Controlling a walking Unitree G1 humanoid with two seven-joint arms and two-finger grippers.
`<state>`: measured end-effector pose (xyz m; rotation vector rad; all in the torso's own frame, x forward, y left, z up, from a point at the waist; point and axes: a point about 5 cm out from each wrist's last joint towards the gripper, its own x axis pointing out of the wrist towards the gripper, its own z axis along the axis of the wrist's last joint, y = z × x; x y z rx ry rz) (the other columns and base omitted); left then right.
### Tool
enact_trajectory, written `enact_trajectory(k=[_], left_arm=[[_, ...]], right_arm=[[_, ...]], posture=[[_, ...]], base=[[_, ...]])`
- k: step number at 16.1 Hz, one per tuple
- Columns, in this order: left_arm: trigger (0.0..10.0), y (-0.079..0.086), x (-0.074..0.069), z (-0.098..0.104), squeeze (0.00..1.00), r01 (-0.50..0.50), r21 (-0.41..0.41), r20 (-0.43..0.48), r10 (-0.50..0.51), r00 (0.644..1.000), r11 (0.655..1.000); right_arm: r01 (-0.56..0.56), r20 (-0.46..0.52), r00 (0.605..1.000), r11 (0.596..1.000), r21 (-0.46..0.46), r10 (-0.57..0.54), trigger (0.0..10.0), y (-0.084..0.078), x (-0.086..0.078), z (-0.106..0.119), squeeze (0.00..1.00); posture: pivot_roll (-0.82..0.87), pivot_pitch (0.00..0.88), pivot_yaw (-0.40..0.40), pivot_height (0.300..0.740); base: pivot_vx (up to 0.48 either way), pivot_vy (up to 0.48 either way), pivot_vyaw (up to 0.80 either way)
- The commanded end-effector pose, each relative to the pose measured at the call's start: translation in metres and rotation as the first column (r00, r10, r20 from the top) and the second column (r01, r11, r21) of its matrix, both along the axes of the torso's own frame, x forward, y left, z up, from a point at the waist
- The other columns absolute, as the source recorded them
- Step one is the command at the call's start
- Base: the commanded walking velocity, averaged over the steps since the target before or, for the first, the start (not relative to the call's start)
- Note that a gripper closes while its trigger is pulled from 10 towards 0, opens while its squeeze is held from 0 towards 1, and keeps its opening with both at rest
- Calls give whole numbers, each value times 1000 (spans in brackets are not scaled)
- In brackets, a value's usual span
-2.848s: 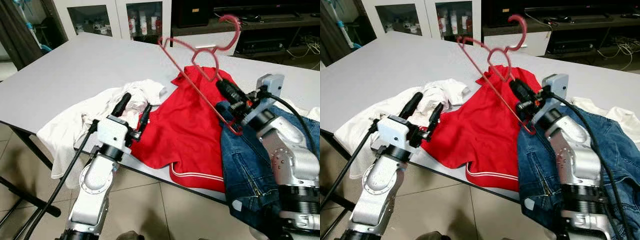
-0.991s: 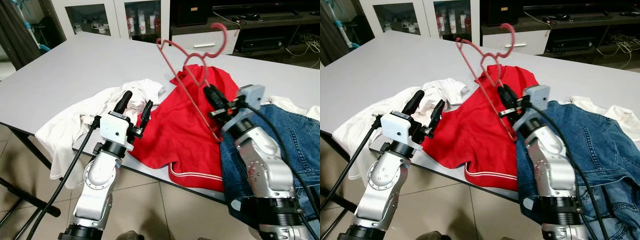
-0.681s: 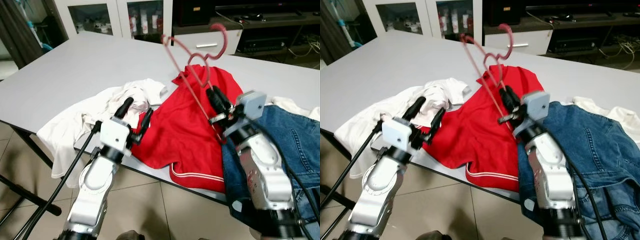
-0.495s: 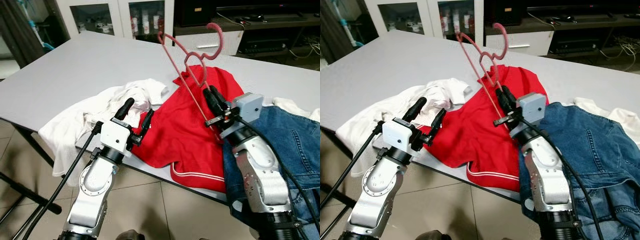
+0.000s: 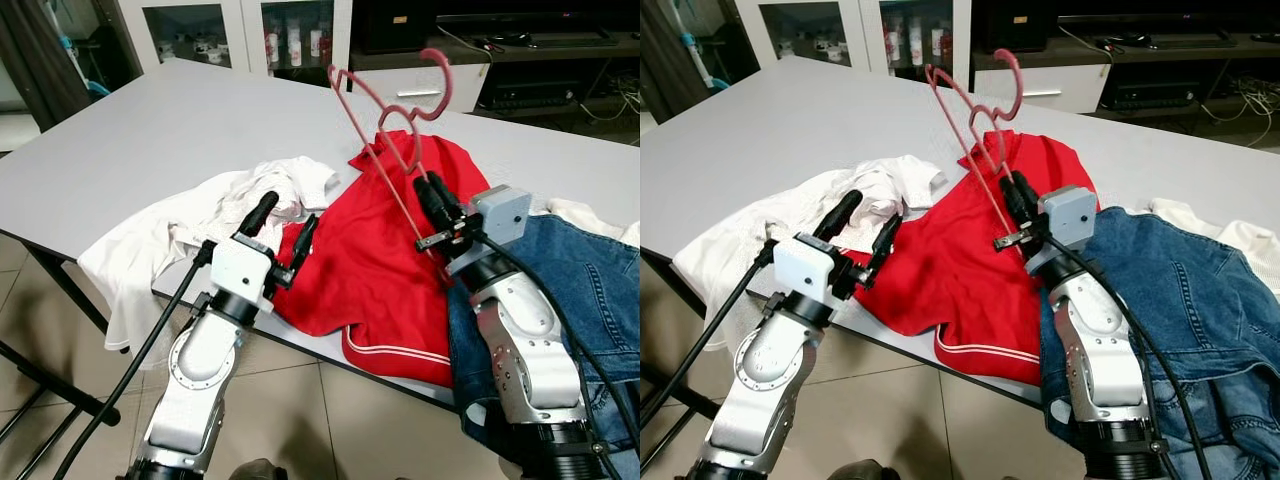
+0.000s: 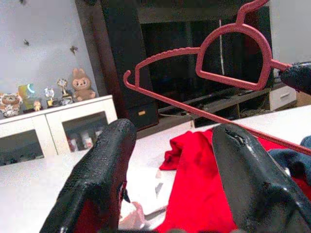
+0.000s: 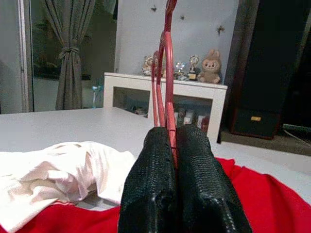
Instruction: Hang hanger
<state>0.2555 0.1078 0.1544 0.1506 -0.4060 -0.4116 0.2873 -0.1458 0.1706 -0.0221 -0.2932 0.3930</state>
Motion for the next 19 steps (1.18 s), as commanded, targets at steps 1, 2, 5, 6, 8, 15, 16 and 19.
enact_trajectory(k=[1,2,5,6,8,15,16,19], left_arm=[[10000,-2,2,0,0,9,-1,-3,-9,1000,1000],[10000,-2,3,0,0,17,4,-3,-17,1000,1000],[10000,-2,6,1,0,33,21,-3,-33,999,999],[10000,-4,6,1,0,39,26,-3,-39,999,999],[10000,-5,7,1,0,44,36,-3,-44,999,998],[10000,-10,9,-1,0,66,59,-10,-66,998,996],[10000,-11,9,-2,0,69,60,-10,-68,998,996],[10000,-12,10,-2,0,78,64,-12,-77,997,995]], right_arm=[[11,38,999,1000,-7,-11,10000,-2,0,8,0],[22,35,999,1000,-9,-22,10000,-4,0,6,0],[50,30,998,999,0,-49,10000,-6,-3,3,0],[52,28,998,999,-3,-52,10000,-7,-4,2,0],[55,27,998,998,-7,-55,10000,-8,-4,1,0],[55,40,998,998,-33,-53,10000,-10,-1,4,0],[54,42,998,998,-36,-53,10000,-10,-1,5,0],[58,45,997,998,-40,-56,10000,-10,-1,5,0]], posture=[[-17,0,16,740],[-36,0,37,740],[-49,0,51,740],[-53,0,52,740],[-53,0,52,740],[-70,0,47,740],[-73,0,50,740],[-79,0,56,740]], base=[[0,0,0],[0,0,0],[0,0,0],[0,0,0],[0,0,0],[0,-221,0],[0,-337,0],[0,-342,0]])
